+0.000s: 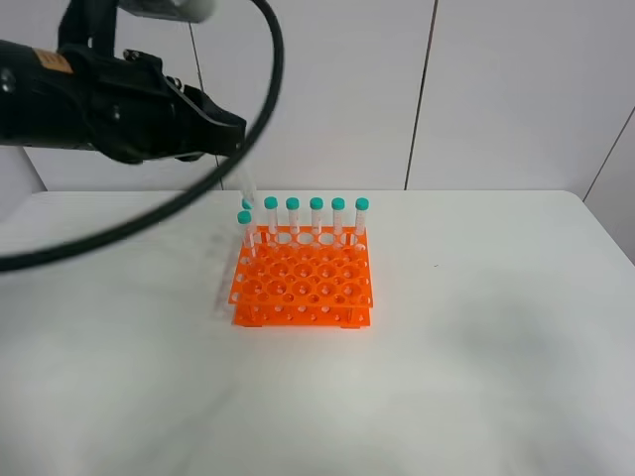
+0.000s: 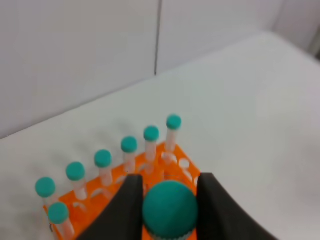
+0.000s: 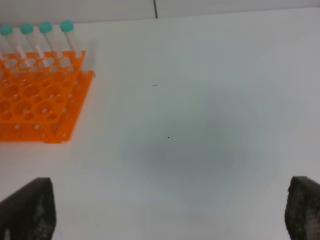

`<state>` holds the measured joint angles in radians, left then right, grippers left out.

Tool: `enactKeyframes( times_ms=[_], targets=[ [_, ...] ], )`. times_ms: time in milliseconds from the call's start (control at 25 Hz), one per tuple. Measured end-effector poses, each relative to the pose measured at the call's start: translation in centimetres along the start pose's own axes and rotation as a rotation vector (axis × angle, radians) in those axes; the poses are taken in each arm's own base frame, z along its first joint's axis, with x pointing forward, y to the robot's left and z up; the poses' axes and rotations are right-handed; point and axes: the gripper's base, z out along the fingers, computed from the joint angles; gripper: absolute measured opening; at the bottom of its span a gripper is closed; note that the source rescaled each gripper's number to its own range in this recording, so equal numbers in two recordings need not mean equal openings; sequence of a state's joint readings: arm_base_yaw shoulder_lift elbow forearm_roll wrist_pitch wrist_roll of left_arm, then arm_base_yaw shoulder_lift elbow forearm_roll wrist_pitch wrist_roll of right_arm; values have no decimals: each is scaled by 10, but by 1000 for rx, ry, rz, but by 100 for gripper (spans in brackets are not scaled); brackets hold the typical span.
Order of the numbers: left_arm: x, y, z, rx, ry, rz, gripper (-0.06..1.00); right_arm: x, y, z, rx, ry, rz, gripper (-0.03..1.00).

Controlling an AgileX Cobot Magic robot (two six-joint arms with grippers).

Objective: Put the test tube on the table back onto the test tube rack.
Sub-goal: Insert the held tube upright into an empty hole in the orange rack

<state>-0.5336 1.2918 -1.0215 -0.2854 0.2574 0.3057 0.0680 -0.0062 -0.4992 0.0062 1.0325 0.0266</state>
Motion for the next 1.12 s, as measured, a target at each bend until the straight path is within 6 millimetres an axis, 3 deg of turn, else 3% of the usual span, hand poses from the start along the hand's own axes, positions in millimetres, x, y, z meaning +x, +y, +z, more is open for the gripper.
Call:
enactKeyframes(
  times_ms=[240,400,640,960,1120],
  targets=[
    [20,-1,44,-43,86,31,0,0,0,0,0,-1,0,100],
    [21,1,75,-48,120,35,0,0,0,0,0,-1,0,100],
    [23,2,103,-45,48,38,0,0,0,0,0,-1,0,100],
    [48,1,109,-42,-64,150,0,0,0,0,0,-1,0,100],
    [56,16,109,-92,-67,87,0,0,0,0,-1,-1,0,100]
  ],
)
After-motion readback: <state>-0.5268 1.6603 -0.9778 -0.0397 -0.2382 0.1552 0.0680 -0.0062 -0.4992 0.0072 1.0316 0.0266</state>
